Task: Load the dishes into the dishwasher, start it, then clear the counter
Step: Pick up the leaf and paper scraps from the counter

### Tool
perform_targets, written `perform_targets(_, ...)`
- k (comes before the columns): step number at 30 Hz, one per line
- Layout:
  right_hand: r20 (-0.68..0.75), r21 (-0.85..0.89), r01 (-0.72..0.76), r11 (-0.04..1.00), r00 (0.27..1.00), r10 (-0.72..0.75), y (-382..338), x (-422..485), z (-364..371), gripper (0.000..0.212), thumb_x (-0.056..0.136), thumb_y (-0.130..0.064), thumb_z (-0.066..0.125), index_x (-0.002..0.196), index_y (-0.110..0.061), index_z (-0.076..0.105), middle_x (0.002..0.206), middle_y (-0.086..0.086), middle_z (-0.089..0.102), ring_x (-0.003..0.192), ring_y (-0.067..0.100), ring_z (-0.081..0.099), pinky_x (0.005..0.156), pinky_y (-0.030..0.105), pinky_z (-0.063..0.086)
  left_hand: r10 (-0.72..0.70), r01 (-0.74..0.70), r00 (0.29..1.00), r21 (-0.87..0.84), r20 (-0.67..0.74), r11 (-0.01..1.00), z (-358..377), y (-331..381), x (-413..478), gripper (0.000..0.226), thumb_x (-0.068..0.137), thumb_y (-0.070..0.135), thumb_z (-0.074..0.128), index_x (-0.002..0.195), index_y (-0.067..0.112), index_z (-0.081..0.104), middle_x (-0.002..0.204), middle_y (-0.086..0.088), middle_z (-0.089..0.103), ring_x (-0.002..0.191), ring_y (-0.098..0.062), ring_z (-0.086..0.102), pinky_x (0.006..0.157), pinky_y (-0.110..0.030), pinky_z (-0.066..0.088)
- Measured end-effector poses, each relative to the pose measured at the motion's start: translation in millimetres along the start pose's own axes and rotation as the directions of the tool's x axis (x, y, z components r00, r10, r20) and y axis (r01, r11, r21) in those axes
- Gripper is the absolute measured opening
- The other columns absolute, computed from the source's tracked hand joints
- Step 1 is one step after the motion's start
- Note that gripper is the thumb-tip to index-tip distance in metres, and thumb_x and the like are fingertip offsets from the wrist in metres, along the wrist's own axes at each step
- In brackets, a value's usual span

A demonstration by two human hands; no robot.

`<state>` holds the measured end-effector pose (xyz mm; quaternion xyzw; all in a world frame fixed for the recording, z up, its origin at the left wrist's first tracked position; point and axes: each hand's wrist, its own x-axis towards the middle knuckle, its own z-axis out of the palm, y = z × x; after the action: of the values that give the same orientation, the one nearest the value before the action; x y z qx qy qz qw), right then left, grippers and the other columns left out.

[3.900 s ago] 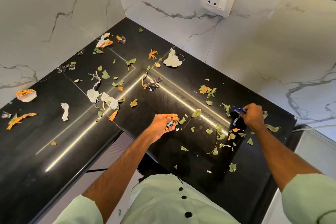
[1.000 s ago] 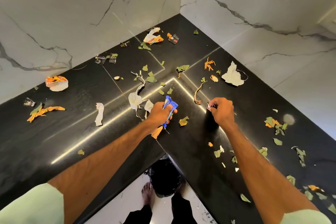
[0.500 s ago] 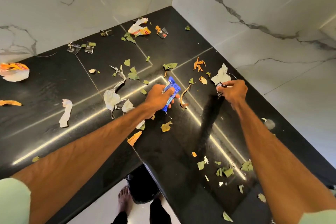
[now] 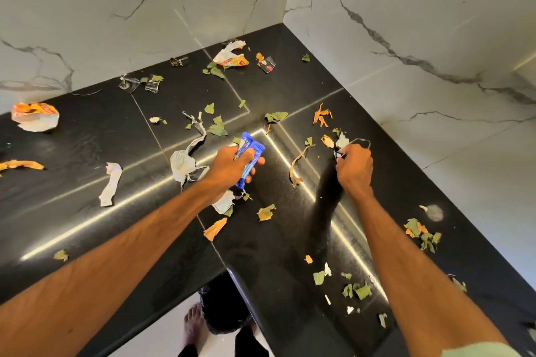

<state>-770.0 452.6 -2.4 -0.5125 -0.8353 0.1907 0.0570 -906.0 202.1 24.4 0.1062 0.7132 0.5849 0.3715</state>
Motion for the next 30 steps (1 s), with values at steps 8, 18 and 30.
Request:
perform_targets(8, -0.009, 0.155, -0.052, 0.987, 0.999, 0.054, 1.7, -43.4, 6.1, 0.034, 0.085, -0.018, 0.075, 0.116, -0.017, 0.063, 0.107, 0.014, 0.070, 0.100, 0.035, 0.066, 0.087, 0.045, 0.055, -0.022, 0.021, 0.996, -0.016, -0.081, 1.000, -45.7, -9.7, -16.4, 0.028, 0.105, 0.024, 0.049, 0.102, 0.005, 0.070, 0.096, -0.017, 0.072, 0.062, -0.012, 0.057, 0.049, -0.021, 0.048)
perform_targets(18, 0.066, 0.300, 0.001, 0.954, 0.998, -0.022, -51.0, -50.0, -7.1, 0.018, 0.077, -0.018, 0.083, 0.093, -0.009, 0.080, 0.073, 0.008, 0.069, 0.064, 0.018, 0.059, 0.054, 0.027, 0.046, -0.036, 0.026, 0.994, -0.095, -0.107, 0.995, -76.3, 2.3, -43.4, 0.029, 0.105, 0.020, 0.049, 0.122, 0.000, 0.062, 0.096, -0.006, 0.074, 0.061, -0.008, 0.058, 0.051, -0.020, 0.050)
perform_targets(30, 0.280, 0.024, -0.038, 0.999, 0.960, 0.030, -87.1, -68.2, 32.3, 0.019, 0.075, -0.017, 0.081, 0.092, -0.011, 0.079, 0.092, 0.013, 0.068, 0.084, 0.031, 0.067, 0.066, 0.030, 0.048, -0.065, 0.049, 0.991, -0.131, -0.120, 0.990, -98.2, -3.7, -62.4, 0.029, 0.105, 0.020, 0.050, 0.119, -0.002, 0.062, 0.095, -0.006, 0.074, 0.064, -0.009, 0.060, 0.051, -0.020, 0.051)
